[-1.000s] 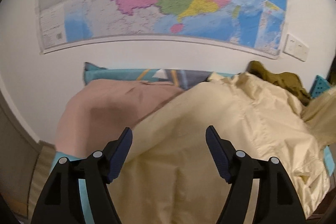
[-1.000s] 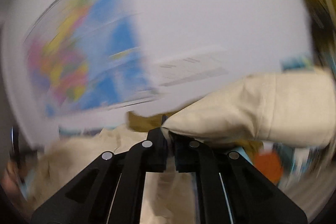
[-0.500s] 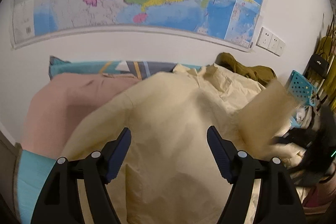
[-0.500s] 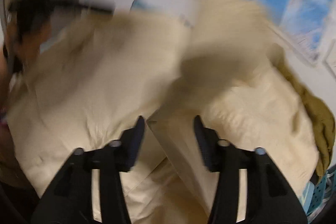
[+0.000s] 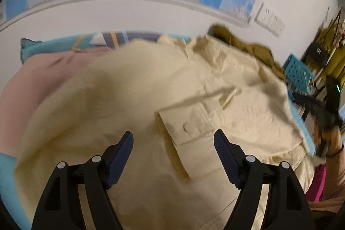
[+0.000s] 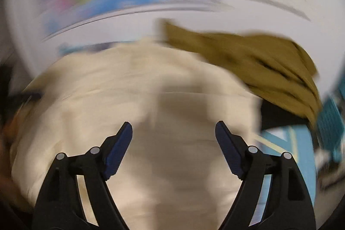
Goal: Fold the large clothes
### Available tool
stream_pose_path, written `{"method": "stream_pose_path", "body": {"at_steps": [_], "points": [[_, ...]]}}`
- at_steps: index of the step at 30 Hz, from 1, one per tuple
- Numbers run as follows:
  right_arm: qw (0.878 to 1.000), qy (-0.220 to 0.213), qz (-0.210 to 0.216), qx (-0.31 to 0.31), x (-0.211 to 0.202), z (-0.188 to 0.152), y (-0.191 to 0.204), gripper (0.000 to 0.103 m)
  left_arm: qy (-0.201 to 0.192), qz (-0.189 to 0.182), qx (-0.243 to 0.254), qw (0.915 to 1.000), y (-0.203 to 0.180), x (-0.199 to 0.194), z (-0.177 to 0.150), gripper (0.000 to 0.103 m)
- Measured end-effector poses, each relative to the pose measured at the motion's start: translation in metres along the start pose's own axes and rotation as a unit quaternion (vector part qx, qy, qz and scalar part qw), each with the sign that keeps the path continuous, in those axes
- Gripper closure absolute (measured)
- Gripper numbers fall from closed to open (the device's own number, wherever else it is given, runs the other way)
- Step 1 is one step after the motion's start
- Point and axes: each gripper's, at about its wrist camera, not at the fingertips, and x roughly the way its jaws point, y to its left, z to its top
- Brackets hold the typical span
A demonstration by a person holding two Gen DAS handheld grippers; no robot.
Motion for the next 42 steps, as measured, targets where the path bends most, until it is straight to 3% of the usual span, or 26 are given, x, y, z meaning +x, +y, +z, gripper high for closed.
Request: {"method": "stream_pose_path", "body": {"at_steps": [4,8,10,12,15,17,19,21,23,24,26,28,30,33,37,42], "points": [[0.995,0.041,-0.018,0.085,0.030,-0.005,-0.050,0.022,0.035,0.026,0.028,0.9987,-0.013,0.024,0.000,0.029],[0.990,0.058,0.034,0.125,0.054,-0.010,-0.065,0.025,0.071,0.035,0.034,0.9963,-0.019,0.044,0.001,0.035],[0.989,0.053,0.058,0.123,0.057,-0.010,-0.060,0.044,0.078,0.037,0.025,0.9960,-0.018,0.050,0.004,0.046],[0.990,0.041,0.063,0.121,0.056,-0.005,-0.060,0.082,0.081,0.040,0.015,0.9958,-0.017,0.054,0.008,0.049],[0.993,-0.008,0.050,0.108,0.036,0.007,-0.059,0.096,0.069,0.049,0.010,0.9964,-0.017,0.052,0.014,0.067],[0.992,-0.040,0.030,0.113,0.025,0.014,-0.062,0.097,0.061,0.043,0.006,0.9972,-0.018,0.050,0.017,0.068],[0.992,-0.027,0.015,0.121,0.030,0.014,-0.065,0.096,0.065,0.054,0.013,0.9963,-0.018,0.056,0.018,0.063],[0.994,0.010,-0.016,0.108,0.046,0.010,-0.062,0.082,0.072,0.061,0.021,0.9953,-0.022,0.062,0.016,0.059],[0.994,0.018,-0.042,0.102,0.050,0.009,-0.057,0.072,0.066,0.062,0.022,0.9956,-0.023,0.054,0.014,0.053],[0.993,0.011,-0.051,0.103,0.045,0.009,-0.055,0.062,0.058,0.065,0.026,0.9959,-0.022,0.048,0.014,0.052],[0.993,-0.028,-0.069,0.093,0.021,0.012,-0.042,0.058,0.029,0.068,0.033,0.9967,-0.021,0.028,0.012,0.041],[0.992,-0.066,-0.084,0.068,-0.004,0.015,-0.025,0.051,-0.002,0.073,0.035,0.9967,-0.015,0.002,0.008,0.039],[0.993,-0.097,-0.062,0.038,-0.024,0.020,0.002,0.042,-0.033,0.090,0.042,0.9945,-0.008,-0.025,-0.001,0.038],[0.995,-0.095,0.002,-0.020,-0.029,0.021,0.043,0.038,-0.057,0.112,0.028,0.9916,0.008,-0.054,-0.012,0.035],[0.988,-0.046,0.119,-0.088,-0.005,0.008,0.113,0.039,-0.074,0.150,-0.002,0.9859,0.035,-0.083,-0.027,0.035],[0.978,0.040,0.159,-0.128,0.050,-0.017,0.167,0.042,-0.070,0.175,-0.047,0.9810,0.070,-0.106,-0.062,0.032]]}}
